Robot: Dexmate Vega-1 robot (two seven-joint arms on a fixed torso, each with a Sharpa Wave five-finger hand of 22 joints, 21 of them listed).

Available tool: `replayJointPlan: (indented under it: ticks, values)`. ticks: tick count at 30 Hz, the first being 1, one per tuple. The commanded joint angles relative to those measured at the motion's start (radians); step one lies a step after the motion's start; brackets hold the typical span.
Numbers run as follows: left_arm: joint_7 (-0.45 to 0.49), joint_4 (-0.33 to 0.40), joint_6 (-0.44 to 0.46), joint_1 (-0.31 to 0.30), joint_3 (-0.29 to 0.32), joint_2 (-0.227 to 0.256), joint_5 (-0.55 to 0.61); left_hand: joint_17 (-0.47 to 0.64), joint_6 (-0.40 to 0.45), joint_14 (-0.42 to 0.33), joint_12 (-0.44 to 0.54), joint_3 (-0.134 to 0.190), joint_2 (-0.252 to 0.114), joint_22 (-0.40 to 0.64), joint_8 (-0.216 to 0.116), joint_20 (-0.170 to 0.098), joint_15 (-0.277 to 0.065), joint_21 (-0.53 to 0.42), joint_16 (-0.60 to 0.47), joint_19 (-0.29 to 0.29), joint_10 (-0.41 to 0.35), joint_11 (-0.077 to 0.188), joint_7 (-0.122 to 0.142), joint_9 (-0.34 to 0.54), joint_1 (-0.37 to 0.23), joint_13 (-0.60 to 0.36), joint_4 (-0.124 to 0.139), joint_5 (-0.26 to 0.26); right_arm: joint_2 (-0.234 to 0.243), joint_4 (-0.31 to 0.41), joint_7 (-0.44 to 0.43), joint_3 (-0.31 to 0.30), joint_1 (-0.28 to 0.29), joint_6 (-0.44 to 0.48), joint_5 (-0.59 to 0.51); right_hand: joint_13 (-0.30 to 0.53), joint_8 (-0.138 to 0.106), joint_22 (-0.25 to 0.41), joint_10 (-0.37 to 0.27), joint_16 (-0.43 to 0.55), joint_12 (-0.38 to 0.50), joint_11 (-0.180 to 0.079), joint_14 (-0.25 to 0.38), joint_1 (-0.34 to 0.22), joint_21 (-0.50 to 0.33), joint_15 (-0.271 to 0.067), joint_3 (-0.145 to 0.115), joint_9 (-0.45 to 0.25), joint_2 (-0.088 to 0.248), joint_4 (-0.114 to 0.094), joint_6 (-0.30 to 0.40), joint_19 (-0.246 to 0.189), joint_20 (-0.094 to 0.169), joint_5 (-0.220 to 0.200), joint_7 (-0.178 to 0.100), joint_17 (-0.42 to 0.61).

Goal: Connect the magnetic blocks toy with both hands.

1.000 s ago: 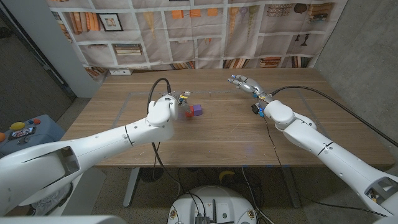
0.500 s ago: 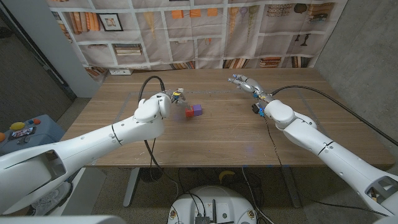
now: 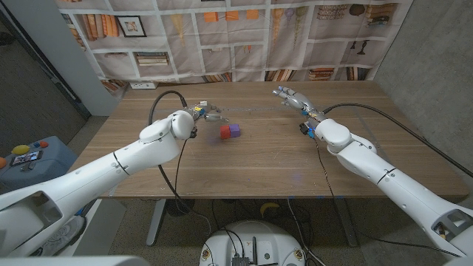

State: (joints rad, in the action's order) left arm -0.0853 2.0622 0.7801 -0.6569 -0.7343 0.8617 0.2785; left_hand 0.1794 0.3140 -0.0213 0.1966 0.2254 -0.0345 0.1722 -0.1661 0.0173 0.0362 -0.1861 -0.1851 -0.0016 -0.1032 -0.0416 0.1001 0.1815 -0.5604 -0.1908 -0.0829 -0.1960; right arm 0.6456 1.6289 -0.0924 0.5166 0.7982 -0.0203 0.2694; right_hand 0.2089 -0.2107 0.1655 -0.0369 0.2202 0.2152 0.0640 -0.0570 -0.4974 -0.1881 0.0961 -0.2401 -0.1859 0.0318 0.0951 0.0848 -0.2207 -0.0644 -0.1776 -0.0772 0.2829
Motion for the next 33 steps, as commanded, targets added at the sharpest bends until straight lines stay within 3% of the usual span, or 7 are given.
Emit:
replayJointPlan:
  ticks: [1, 8, 16, 21, 23, 27, 33]
  values:
    - [0.145, -0.071, -0.209, -0.121, 0.167, -0.003, -0.184, 0.003, -0.019, -0.006, 0.007, 0.002, -0.008, 0.0, -0.003, -0.006, 0.0, -0.009, -0.005, 0.004, 0.003, -0.007, -0.007, -0.001, 0.016, -0.002, 0.011, 0.004, -0.023, -0.038, 0.028, -0.008, 0.0, -0.051, 0.05, 0.001, 0.005, 0.001, 0.013, 0.001, -0.006, -0.005, 0.003, 0.019, 0.007, -0.007, 0.007, 0.001, 0.001, -0.002, -0.01, 0.002, 0.012, 0.0, 0.001, 0.0]
    - [0.234, -0.146, -0.32, -0.164, 0.226, -0.051, -0.271, 0.001, -0.021, -0.006, 0.007, 0.011, -0.041, -0.001, -0.01, -0.017, -0.014, -0.016, -0.003, 0.033, 0.005, 0.013, -0.019, -0.002, 0.046, -0.001, 0.023, 0.008, -0.054, -0.079, 0.021, -0.009, -0.006, -0.087, 0.067, -0.003, 0.01, 0.001, 0.001, 0.002, -0.004, -0.01, 0.003, 0.04, 0.008, -0.019, 0.011, 0.002, 0.012, -0.012, -0.008, 0.011, 0.019, -0.001, 0.001, 0.0]
    - [0.314, -0.229, -0.448, -0.186, 0.242, -0.107, -0.324, -0.001, -0.036, -0.006, 0.006, 0.018, -0.066, -0.001, -0.008, -0.031, -0.024, -0.017, -0.001, 0.048, 0.007, 0.03, -0.029, -0.003, 0.066, 0.001, 0.03, 0.013, -0.067, -0.109, 0.036, -0.024, 0.005, -0.125, 0.111, -0.006, 0.013, 0.001, -0.003, 0.001, -0.005, -0.016, -0.001, 0.06, 0.009, -0.024, 0.015, 0.004, 0.02, -0.02, -0.008, 0.019, 0.025, -0.002, 0.008, 0.0]
    - [0.372, -0.252, -0.507, -0.219, 0.262, -0.146, -0.363, -0.004, -0.06, -0.012, 0.006, 0.024, -0.086, -0.002, -0.007, -0.057, -0.022, -0.018, 0.0, 0.065, 0.007, 0.027, -0.036, -0.004, 0.087, 0.003, 0.034, 0.016, -0.071, -0.116, 0.043, -0.04, 0.023, -0.152, 0.144, -0.008, 0.015, 0.001, -0.018, 0.005, -0.002, -0.017, 0.008, 0.079, 0.007, -0.032, 0.019, 0.005, 0.026, -0.028, -0.005, 0.02, 0.029, -0.003, 0.013, -0.001]
    - [0.393, -0.26, -0.528, -0.231, 0.27, -0.162, -0.379, -0.005, -0.059, -0.013, 0.006, 0.026, -0.088, -0.003, -0.008, -0.062, -0.021, -0.018, 0.001, 0.069, 0.006, 0.025, -0.038, -0.004, 0.09, 0.003, 0.034, 0.016, -0.105, -0.151, 0.07, -0.065, 0.039, -0.222, 0.207, -0.01, 0.014, 0.001, -0.03, 0.007, 0.001, -0.021, 0.013, 0.089, 0.004, -0.036, 0.022, 0.006, 0.029, -0.031, 0.0, 0.015, 0.035, -0.004, 0.02, -0.001]
    - [0.425, -0.287, -0.585, -0.251, 0.283, -0.192, -0.411, -0.006, -0.056, -0.014, 0.006, 0.028, -0.094, -0.003, -0.01, -0.066, -0.021, -0.017, 0.001, 0.071, 0.005, 0.025, -0.043, -0.004, 0.094, 0.004, 0.034, 0.016, -0.132, -0.192, 0.095, -0.079, 0.052, -0.289, 0.249, -0.012, 0.016, 0.001, -0.032, 0.008, -0.001, -0.022, 0.015, 0.101, 0.003, -0.045, 0.024, 0.006, 0.033, -0.035, 0.0, 0.013, 0.044, -0.005, 0.027, -0.002]
    - [0.46, -0.328, -0.688, -0.287, 0.305, -0.231, -0.462, -0.006, -0.062, -0.014, 0.007, 0.034, -0.109, -0.003, -0.01, -0.066, -0.019, -0.015, 0.002, 0.071, 0.004, 0.024, -0.046, -0.004, 0.104, 0.004, 0.039, 0.015, -0.145, -0.195, 0.075, -0.096, 0.08, -0.315, 0.272, -0.016, 0.023, 0.001, -0.027, 0.007, -0.008, -0.037, 0.011, 0.134, 0.01, -0.062, 0.032, 0.008, 0.042, -0.048, -0.007, 0.038, 0.058, -0.007, 0.03, -0.002]
